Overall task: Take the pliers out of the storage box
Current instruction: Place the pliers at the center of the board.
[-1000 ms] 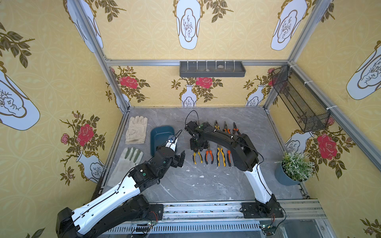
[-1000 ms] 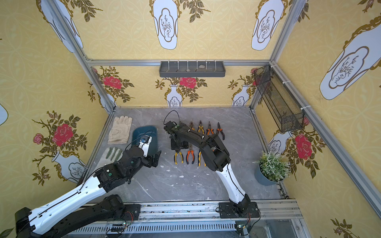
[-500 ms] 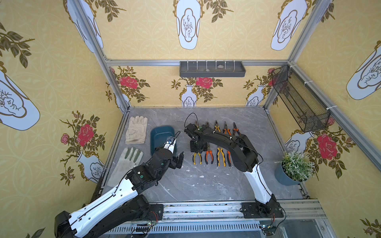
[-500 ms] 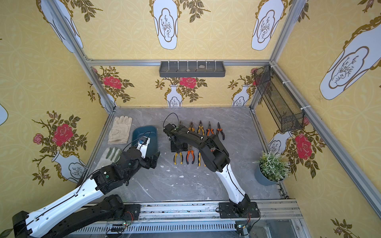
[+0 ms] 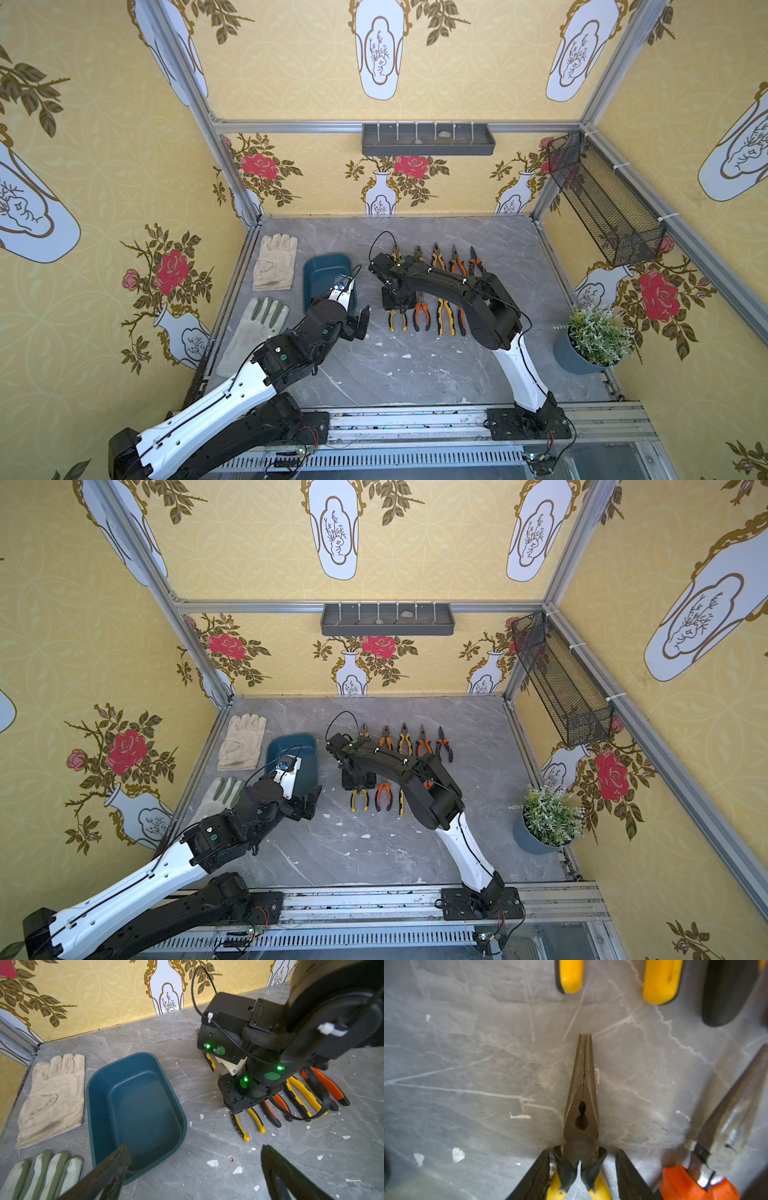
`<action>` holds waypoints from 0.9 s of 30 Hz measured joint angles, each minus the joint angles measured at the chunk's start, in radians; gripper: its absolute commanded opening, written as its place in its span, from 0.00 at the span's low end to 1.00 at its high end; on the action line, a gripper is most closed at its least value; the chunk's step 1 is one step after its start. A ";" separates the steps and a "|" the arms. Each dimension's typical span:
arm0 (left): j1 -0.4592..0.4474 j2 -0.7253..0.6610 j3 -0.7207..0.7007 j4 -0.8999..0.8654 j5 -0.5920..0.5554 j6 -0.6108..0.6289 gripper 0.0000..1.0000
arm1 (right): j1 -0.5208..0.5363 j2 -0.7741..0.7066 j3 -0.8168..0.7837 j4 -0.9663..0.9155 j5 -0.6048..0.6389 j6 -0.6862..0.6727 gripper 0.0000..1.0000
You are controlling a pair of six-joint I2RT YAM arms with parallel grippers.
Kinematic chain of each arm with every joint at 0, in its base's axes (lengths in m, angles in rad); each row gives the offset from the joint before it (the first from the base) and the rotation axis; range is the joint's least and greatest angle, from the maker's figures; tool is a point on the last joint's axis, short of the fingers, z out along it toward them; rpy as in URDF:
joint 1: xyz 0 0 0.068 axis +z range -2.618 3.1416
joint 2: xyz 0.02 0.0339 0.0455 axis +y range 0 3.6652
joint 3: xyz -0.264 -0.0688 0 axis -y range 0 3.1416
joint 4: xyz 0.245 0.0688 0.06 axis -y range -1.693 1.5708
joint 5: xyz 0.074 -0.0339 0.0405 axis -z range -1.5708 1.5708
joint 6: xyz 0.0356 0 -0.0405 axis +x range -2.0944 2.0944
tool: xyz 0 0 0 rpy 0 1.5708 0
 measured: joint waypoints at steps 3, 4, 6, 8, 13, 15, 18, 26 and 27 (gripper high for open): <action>0.000 -0.003 0.000 -0.002 0.000 0.000 1.00 | 0.000 0.000 0.000 0.000 -0.002 0.002 0.49; 0.000 -0.004 0.000 -0.002 0.000 -0.001 1.00 | 0.000 0.000 0.000 0.000 -0.001 0.003 0.48; 0.000 -0.005 0.000 -0.002 0.000 -0.001 1.00 | 0.000 0.000 0.000 0.000 0.001 0.004 0.45; 0.000 -0.005 0.000 -0.002 0.000 -0.001 1.00 | -0.001 -0.002 -0.002 0.000 0.003 0.005 0.41; 0.000 -0.003 0.000 -0.002 0.000 -0.001 1.00 | -0.003 -0.008 -0.010 -0.001 0.006 0.009 0.40; 0.000 -0.002 0.000 -0.002 0.000 -0.001 1.00 | -0.007 -0.008 -0.011 0.000 0.007 0.009 0.40; 0.000 0.001 0.000 -0.002 0.000 -0.001 1.00 | -0.013 -0.011 -0.014 -0.001 0.006 0.009 0.40; 0.000 0.013 0.003 -0.002 0.001 -0.001 0.99 | -0.019 -0.013 -0.015 -0.001 0.007 0.011 0.60; 0.000 0.014 0.006 -0.002 0.001 -0.001 0.99 | -0.019 -0.015 -0.015 -0.001 0.006 0.009 0.60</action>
